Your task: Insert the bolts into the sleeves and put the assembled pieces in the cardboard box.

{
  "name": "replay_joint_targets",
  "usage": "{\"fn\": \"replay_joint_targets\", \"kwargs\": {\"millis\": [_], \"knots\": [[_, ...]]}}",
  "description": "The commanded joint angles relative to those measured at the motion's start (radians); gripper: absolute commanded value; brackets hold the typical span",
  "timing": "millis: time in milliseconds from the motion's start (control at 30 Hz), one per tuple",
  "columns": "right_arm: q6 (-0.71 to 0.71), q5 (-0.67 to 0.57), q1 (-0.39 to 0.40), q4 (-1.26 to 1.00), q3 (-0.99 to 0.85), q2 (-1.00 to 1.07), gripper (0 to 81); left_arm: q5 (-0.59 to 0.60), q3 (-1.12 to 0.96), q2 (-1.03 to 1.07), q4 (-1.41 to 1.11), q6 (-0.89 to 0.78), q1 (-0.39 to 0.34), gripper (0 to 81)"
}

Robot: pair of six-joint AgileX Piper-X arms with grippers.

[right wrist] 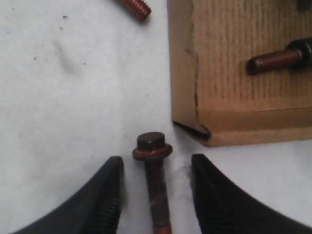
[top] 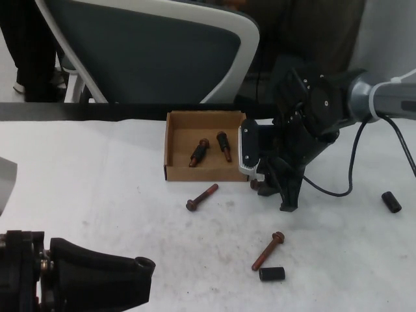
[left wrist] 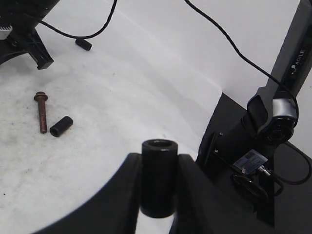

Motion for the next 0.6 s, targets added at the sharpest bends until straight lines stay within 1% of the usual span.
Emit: {"fn": "replay_joint_targets", "kwargs": {"millis": [0, 200, 333, 433, 500, 567], "knots": [[0.016, -0.027, 0.0, -0.006, -0.009, 0.022, 40.2, 0.007, 0.0, -0.007, -0.018, -0.004, -0.004, 0.8], [0.105, -0.022, 0.0, -0.002, -0.014, 0.076, 24.9, 0.012, 0.0, -0.007, -0.018, -0.014, -0.004, 0.8], [0.106, 0.001, 0.0, 0.019, -0.014, 0.082, 17.0, 0.013, 0.0, -0.007, -0.018, -0.027, -0.004, 0.8], [0.106, 0.061, 0.0, 0.029, -0.017, 0.082, 10.0, 0.013, 0.0, -0.007, -0.018, -0.027, -0.004, 0.8], [0.106, 0.101, 0.0, 0.046, -0.017, 0.082, 1.1, 0.013, 0.0, -0.007, -0.018, -0.027, -0.004, 0.8], [0.138, 0.12, 0.0, 0.073, -0.022, 0.079, 0.0, 0.013, 0.0, -0.007, -0.018, -0.027, -0.004, 0.8]]}}
